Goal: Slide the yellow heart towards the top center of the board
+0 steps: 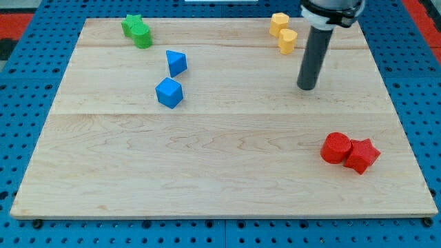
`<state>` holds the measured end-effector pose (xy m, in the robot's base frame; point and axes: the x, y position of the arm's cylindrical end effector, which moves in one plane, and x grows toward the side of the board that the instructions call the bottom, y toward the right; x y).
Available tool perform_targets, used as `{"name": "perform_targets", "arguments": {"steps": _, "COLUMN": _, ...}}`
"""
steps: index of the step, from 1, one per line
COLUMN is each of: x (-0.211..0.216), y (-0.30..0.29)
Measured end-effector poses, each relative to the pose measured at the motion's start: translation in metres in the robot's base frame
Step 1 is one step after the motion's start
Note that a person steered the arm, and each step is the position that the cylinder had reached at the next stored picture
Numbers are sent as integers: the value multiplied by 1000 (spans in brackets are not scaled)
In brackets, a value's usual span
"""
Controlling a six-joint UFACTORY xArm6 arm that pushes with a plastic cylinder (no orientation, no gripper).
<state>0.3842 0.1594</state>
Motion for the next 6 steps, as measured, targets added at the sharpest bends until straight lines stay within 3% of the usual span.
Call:
{"name": "perform_targets", "arguments": {"steps": 2, "x": -84, "y": 3}}
{"name": "perform_targets", "arguments": {"steps": 4, "x": -105, "y": 9}}
{"name": "perform_targets", "arguments": {"steps": 6, "x": -117, "y": -69}}
